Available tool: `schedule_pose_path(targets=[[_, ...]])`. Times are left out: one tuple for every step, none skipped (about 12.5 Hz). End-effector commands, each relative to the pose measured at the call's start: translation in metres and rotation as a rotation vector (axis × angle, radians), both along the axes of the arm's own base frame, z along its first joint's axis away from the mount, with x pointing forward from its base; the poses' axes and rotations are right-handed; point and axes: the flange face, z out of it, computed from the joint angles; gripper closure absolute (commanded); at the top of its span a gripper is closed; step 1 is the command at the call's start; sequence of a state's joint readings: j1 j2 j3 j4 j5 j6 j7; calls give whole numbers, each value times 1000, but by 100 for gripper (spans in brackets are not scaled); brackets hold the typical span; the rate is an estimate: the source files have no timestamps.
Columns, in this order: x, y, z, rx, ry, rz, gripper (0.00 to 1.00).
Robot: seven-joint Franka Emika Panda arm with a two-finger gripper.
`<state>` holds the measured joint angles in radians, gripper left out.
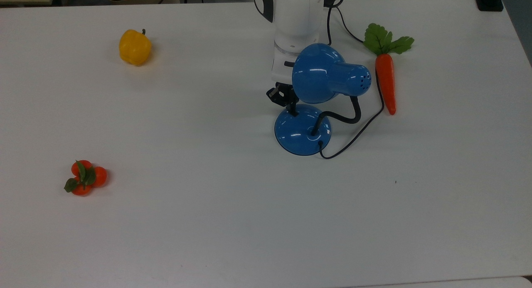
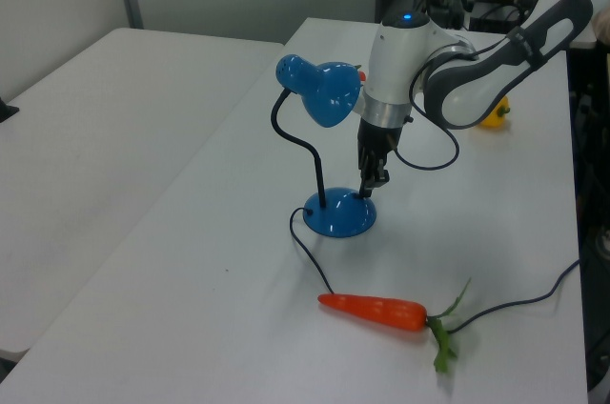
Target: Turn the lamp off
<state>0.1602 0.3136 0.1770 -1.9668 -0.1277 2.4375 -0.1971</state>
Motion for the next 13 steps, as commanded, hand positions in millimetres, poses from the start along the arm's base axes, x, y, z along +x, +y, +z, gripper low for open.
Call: schedule_pose_path(targets=[[0,-32,-8,-73,91,-43,100],[-1,-39,1,-81,100,-58,100],[-3,-49,10,-94,120,-86,100],[-5,-61,22,-106,137,-120,100],[-5,-69,29,-113,144,-143,100],[-7,-82,40,-121,151,-172,100],[-9,-100,49,-134,166,-202,100],[-9,-114,63,-144,180,-229,100],[-8,-132,78,-156,209,-269,100],[-5,-143,95,-161,218,-298,100],[-4,-154,109,-166,230,-322,100],[-5,-167,128,-171,240,-350,100],[-9,-178,148,-170,231,-375,100]])
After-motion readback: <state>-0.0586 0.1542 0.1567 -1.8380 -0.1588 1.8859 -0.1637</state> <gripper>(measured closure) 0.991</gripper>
